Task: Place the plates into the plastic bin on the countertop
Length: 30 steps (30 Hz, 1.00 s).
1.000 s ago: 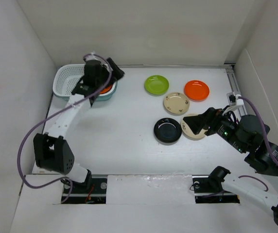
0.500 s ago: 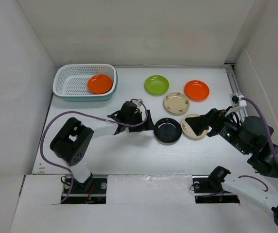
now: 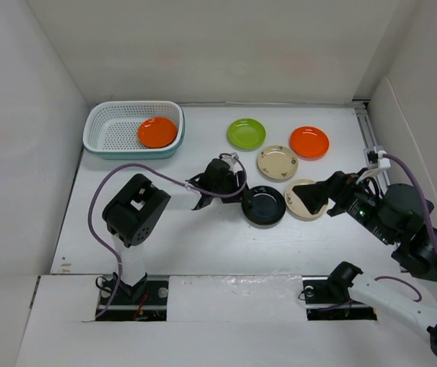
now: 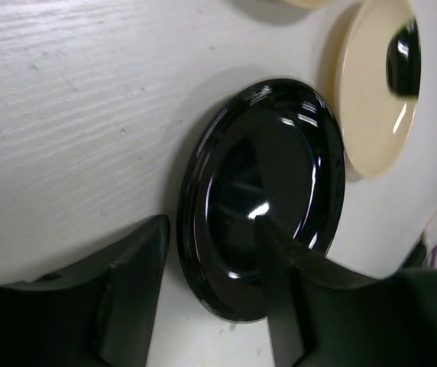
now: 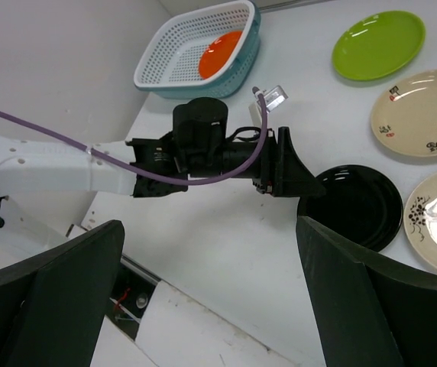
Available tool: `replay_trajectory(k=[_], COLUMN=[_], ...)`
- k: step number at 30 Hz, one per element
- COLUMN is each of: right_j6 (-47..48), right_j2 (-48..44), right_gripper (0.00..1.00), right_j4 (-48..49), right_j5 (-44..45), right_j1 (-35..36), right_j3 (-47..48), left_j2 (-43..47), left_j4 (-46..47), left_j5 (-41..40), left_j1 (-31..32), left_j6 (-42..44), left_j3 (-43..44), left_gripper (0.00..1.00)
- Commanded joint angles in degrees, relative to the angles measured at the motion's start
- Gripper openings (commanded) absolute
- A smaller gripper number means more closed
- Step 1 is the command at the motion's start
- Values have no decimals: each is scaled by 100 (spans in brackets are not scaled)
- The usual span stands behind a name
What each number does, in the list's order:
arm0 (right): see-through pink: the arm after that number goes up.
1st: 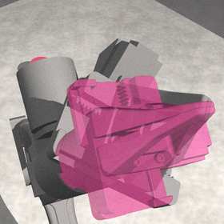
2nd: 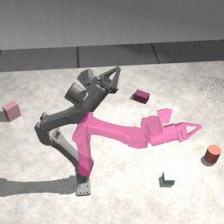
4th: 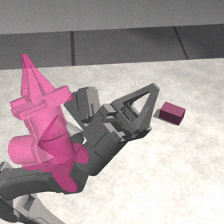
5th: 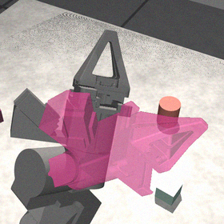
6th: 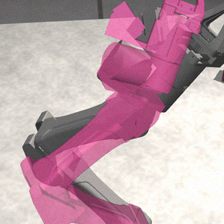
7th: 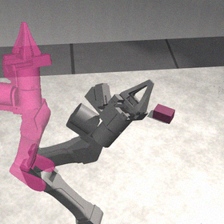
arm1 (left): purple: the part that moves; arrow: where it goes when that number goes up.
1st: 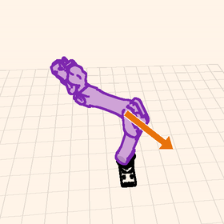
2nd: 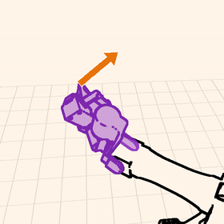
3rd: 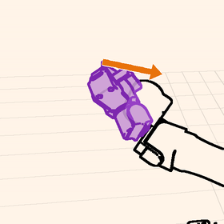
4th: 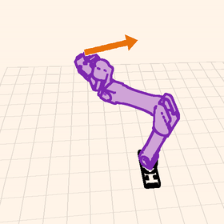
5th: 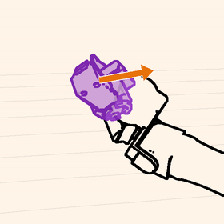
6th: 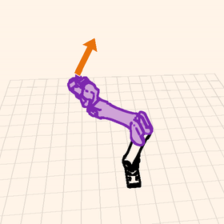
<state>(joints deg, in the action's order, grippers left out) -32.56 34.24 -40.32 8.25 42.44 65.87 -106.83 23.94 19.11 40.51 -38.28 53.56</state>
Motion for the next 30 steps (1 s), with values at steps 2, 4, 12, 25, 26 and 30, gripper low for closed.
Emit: replay_trajectory(k=[2, 4, 12, 25, 26, 30], right_j6=[-5, -5, -5, -5, -5, -5], right_j2=[-84, -84, -137, -190, -190, -190], right_gripper=[100, 100, 100, 100, 100, 100], right_j4=[32, 32, 32, 375, 375, 375], right_j5=[-17, -17, 36, -139, -140, -192], right_j1=[-7, -7, -7, -7, -7, -7], right_j3=[207, 207, 207, 49, 49, 49], left_j2=[-339, -339, 1045, 2211, 2001, 1482], left_j4=[-1260, -1374, -2743, -4416, -4494, -4417], left_j5=[-803, -874, -1953, -2483, -2613, -3017], left_j1=[27, 27, 27, -2353, -2511, -3329], left_j6=[-4, 57, 163, -258, -354, -714], left_j3=[66, 137, 549, 2992, 3124, 3538], left_gripper=[40, 21, 0, 0, 0, 0])
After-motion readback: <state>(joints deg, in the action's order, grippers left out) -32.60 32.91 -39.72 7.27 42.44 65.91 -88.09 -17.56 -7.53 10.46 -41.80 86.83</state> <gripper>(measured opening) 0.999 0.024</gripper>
